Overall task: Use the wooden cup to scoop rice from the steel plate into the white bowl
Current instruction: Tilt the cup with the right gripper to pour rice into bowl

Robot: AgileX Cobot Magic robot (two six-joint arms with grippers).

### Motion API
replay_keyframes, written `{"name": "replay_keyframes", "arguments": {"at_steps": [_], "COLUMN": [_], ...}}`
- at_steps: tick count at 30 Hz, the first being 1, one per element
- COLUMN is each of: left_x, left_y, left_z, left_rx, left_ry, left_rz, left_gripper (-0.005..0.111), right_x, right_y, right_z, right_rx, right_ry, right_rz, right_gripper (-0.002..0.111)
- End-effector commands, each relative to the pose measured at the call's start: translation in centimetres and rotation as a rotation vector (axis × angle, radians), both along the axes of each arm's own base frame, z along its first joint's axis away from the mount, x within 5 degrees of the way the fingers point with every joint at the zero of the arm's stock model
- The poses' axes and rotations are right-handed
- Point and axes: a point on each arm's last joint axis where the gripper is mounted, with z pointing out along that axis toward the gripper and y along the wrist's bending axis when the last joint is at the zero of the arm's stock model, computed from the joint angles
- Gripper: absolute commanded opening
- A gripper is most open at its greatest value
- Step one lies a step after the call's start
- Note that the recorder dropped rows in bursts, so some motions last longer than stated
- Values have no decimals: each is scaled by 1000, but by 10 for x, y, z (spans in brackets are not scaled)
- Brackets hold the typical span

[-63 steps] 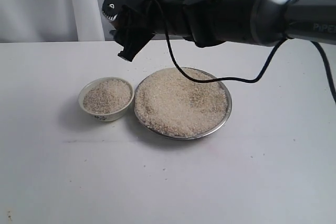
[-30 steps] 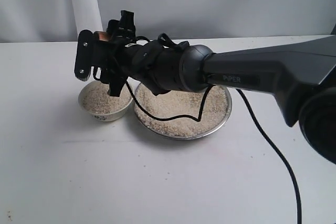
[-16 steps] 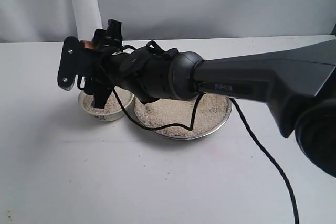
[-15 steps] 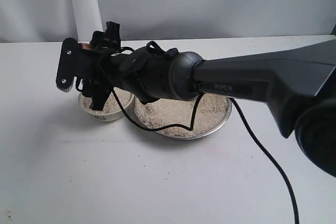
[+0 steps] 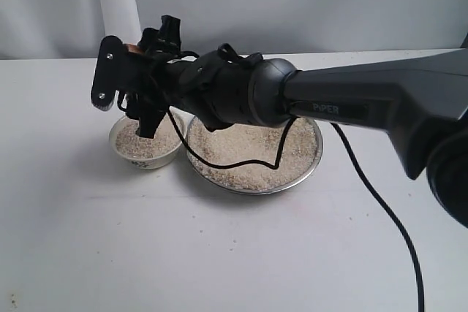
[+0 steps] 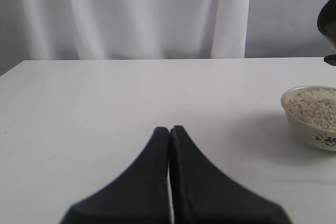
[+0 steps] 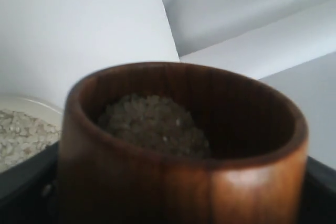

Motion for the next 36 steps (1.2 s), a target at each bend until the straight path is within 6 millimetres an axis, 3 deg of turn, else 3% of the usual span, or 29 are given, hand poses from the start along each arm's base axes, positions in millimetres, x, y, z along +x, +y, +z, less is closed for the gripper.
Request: {"name": "replay_keyframes", "arguments": {"at_steps": [1, 8, 14, 22, 36], "left_x": [0, 0, 0, 0, 0], "left_y": [0, 0, 0, 0, 0], "left_z": [0, 0, 0, 0, 0], "left_rx": [-3, -3, -3, -3, -3], "left_ry": [-7, -7, -7, -7, -7], "left_rz": [-1, -1, -1, -1, -1], "left_gripper": [0, 0, 0, 0, 0], "right_x": [-2, -4, -1, -4, -4], "right_y": [2, -21, -21, -13, -9], "right_z": [6, -25, -20, -17, -21], "right_rx": [-31, -240, -300, -421, -505], "right_ry": [-48, -182, -311, -478, -584], "right_rz": [29, -9, 4, 151, 238], "right_gripper": [0, 0, 0, 0, 0]}}
